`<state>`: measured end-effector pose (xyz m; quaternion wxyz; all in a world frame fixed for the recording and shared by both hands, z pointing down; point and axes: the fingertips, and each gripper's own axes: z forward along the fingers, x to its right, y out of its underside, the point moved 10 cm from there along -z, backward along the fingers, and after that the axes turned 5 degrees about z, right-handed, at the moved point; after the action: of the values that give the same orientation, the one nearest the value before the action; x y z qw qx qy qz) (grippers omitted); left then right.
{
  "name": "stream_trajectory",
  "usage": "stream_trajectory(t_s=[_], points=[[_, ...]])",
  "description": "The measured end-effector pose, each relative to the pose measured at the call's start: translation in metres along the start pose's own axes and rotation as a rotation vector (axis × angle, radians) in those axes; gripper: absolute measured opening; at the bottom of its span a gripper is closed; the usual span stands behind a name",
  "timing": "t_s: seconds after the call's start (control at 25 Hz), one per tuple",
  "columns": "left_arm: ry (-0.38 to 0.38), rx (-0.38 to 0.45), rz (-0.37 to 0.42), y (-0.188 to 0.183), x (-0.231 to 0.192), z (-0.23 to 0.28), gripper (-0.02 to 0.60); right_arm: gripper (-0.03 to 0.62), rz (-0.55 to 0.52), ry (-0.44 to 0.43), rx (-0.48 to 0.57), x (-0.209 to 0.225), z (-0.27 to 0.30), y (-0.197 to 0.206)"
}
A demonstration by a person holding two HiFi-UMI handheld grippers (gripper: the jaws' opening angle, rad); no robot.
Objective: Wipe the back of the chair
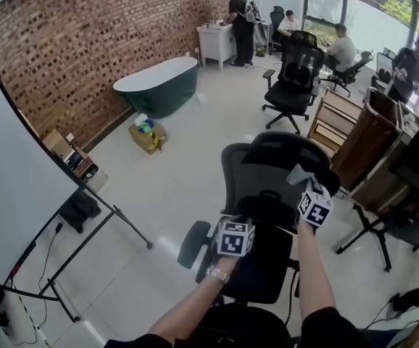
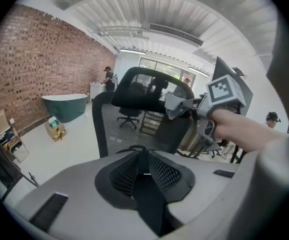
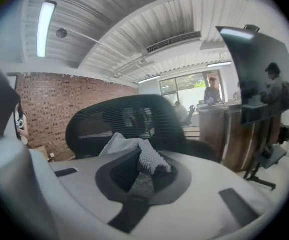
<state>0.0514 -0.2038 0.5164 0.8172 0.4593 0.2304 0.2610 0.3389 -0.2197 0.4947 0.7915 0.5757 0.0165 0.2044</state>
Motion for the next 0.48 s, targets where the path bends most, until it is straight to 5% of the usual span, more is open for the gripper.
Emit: stream_trajectory(t_s=[0.16, 0.28, 0.36, 0.48], points=[[0.074, 0.026, 0.026, -0.010, 0.026, 0.014, 0.069, 0.035, -0.102, 0.162, 0.038, 0.060, -0.037, -0.005], [0.090, 0.032, 0.020, -0.015, 0.031, 0.018, 0.069, 0.035, -0.063, 0.276, 0.052, 0.094, -0.065, -0.006], [0.084, 0.028, 0.014, -0.014, 0.029, 0.018, 0.069, 0.035, -0.026, 0.267, 0.063, 0.091, -0.081, -0.002], [0.060, 0.022, 0.005, -0.011, 0.019, 0.013, 0.069, 0.035, -0.052, 0.125, 0.068, 0.038, -0.090, 0.017]])
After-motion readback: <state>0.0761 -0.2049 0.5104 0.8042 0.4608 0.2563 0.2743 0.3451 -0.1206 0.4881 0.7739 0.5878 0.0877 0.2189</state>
